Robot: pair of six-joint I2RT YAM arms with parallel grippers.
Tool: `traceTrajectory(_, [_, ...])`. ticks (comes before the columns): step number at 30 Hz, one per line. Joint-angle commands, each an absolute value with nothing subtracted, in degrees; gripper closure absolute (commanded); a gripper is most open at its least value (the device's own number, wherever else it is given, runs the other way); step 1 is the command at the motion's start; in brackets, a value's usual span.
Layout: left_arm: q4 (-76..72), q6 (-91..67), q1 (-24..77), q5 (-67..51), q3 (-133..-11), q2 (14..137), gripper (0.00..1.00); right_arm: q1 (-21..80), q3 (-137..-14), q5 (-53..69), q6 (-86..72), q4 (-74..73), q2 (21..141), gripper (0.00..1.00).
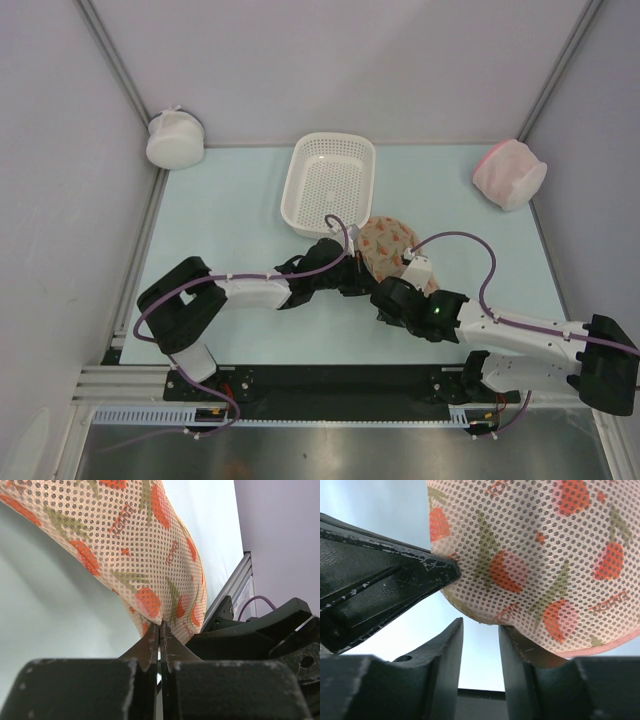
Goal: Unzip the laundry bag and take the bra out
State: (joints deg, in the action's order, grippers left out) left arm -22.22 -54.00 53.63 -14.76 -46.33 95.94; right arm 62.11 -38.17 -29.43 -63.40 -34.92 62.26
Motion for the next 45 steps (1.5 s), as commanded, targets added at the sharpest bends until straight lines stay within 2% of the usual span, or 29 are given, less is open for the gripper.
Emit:
traceTrajectory(1, [-24.7,-55.02,54.67,-17.93,-48.69,93.34,1.0,62.05,-38.93,-36.12,-63.46,-35.33,62.66,0.64])
traceTrajectory(7, [-24.79,-55.02,54.76,-18.1,-48.95,93.78,1.0,62.05,-38.85,-36.21,-62.84,-35.33,63.72,0.88])
traceTrajectory(11, [-25.05,-55.11,54.76,-18.02,-48.78,93.95,1.0,62.05,-38.58,-35.77,-62.67,-34.89,63.98,1.0])
traceTrajectory(28, [-26.28,-54.58,53.88,-17.58,-49.39,96.77,1.0,62.05,-37.27,-34.81,-63.28,-38.32,60.12,1.0])
traceTrajectory(45, [-22.24,-48.78,48.96,-19.6,-58.71,104.94,1.0,62.05,-34.45,-32.78,-66.53,-43.32,55.64,1.0])
